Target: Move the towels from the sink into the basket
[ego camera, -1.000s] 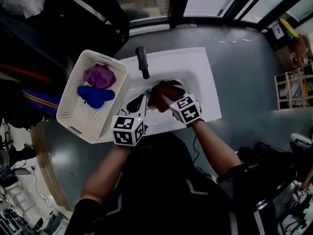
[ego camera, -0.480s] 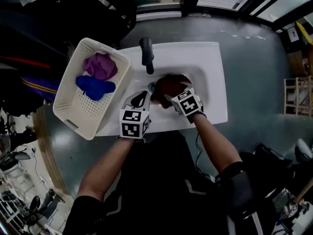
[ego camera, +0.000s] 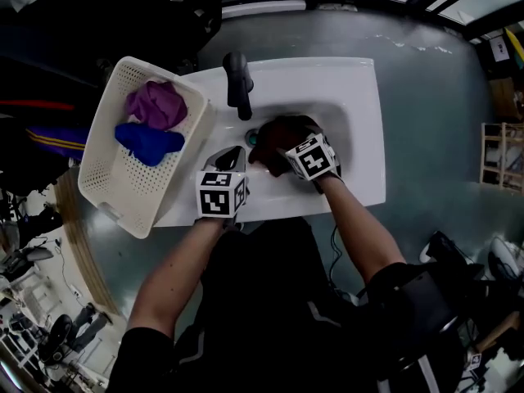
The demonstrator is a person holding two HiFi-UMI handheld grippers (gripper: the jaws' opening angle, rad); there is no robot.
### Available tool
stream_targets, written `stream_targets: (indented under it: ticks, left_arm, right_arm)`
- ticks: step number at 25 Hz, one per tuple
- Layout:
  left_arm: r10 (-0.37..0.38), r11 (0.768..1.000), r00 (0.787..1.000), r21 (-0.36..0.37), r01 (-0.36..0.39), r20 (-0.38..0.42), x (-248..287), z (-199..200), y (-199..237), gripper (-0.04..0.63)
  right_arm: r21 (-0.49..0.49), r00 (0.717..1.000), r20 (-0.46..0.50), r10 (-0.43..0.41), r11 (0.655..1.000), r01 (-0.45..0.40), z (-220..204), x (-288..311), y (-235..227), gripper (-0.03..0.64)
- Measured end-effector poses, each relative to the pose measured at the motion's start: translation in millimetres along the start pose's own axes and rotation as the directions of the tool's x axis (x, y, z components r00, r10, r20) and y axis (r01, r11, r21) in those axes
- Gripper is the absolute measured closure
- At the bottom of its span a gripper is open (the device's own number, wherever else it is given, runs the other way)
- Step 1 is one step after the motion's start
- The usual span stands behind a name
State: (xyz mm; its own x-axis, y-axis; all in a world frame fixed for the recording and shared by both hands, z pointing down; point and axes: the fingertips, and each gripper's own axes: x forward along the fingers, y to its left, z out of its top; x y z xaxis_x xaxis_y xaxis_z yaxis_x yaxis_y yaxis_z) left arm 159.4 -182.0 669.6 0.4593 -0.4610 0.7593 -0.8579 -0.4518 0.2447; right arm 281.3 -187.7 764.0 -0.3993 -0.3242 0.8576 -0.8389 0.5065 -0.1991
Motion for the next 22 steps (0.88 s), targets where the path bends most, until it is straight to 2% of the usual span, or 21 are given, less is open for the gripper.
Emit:
stream_targets:
  ticks: [5, 10, 13, 17, 20, 22]
  left_arm:
    - [-0.016, 1.0, 1.0, -0.011, 0.016, 0.001, 8, -3, -3, 0.592]
    - [-0.034, 0.999, 0.999, -0.037, 0.034, 0.012, 15, -4, -1, 0.592]
    - [-0.03, 0.999, 1.0, -0.034, 0.03, 0.004, 17, -5, 1, 0.592]
    - [-0.076, 0.994, 0.997, -0.076, 0.078, 0.033, 6, 3, -8, 0.592]
    - [-0.084, 0.995, 0.995, -0.045, 0.087, 0.061, -6, 13, -14, 0.592]
    - [-0.082, 0.996, 0.993, -0.026, 0.085, 0.079, -14, 18, -15, 0.592]
  right_arm:
    - [-0.03, 0.999, -0.049, 0.004, 1.0, -0.005, -4, 14, -2, 0.232]
    - [-0.098, 0.995, -0.087, -0.04, 0.995, 0.032, -7, 22, -2, 0.247]
    - [-0.121, 0.992, -0.096, -0.078, 0.99, 0.067, -7, 23, -7, 0.38]
    - [-0.152, 0.991, -0.115, -0.063, 0.987, 0.045, -10, 23, -3, 0.428]
    - [-0.14, 0.991, -0.124, -0.042, 0.99, 0.024, -10, 20, 6, 0.547]
    - [-0.139, 0.993, -0.104, -0.051, 0.99, 0.037, -6, 16, 8, 0.564]
